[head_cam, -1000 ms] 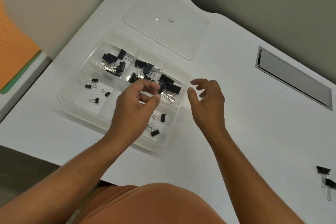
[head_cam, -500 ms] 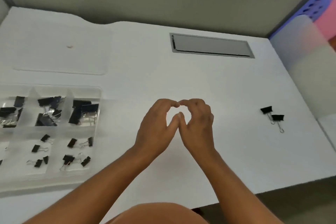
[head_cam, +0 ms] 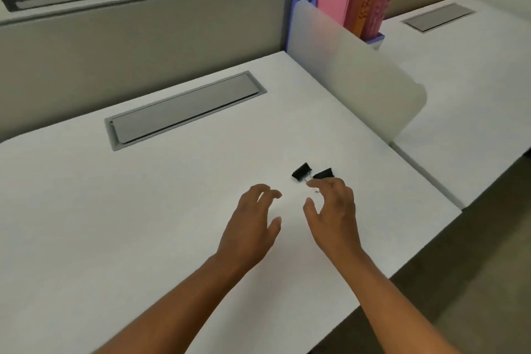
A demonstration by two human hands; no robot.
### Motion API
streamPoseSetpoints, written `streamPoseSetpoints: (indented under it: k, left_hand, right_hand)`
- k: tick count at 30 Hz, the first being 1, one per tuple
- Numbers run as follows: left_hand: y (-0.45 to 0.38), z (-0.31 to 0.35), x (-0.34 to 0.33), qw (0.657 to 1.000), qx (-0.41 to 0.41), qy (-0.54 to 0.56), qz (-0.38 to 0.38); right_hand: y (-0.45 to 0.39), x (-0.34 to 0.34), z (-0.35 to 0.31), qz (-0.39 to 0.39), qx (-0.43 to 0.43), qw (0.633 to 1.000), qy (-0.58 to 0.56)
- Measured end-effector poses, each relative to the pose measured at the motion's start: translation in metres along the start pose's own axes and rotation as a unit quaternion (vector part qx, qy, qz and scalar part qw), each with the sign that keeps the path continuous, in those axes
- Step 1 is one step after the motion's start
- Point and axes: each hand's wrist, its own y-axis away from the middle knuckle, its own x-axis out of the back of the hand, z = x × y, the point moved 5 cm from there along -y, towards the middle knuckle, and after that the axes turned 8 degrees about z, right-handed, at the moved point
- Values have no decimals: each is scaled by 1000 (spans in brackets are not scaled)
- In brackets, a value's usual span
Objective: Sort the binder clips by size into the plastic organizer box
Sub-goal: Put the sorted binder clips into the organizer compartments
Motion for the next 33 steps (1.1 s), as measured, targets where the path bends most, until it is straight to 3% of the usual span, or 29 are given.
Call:
streamPoseSetpoints:
  k: [5, 11, 15, 19, 24, 27, 30, 33]
  left_hand:
    - [-78, 32, -55, 990, -28, -68, -117]
    - [-143, 15, -91, 969, -69, -172, -161]
    - [-158, 7, -99, 958, -87, -206, -179]
    - [-154, 8, -95, 962, -101, -187, -171]
    - [-133, -6, -76, 979, -28, -144, -139]
    - [-111, -23, -59, 992, 25, -69, -106]
    - [-83, -41, -37, 984, 147, 101, -22]
    - [-46, -64, -16, 929, 269, 250, 50]
  right_hand:
    - [-53, 0, 60, -35, -23, 999, 30]
    - [-82, -32, 76, -166, 4, 981, 99]
    - [-90, -42, 76, -166, 17, 976, 142]
    - [-89, -47, 77, -143, 12, 985, 94]
    - [-81, -47, 72, -122, 5, 992, 33]
    - [-68, -44, 61, -92, -60, 989, -99]
    - [-50, -41, 43, -97, -219, 935, -261]
    - [-30, -47, 17, -114, -306, 865, -380]
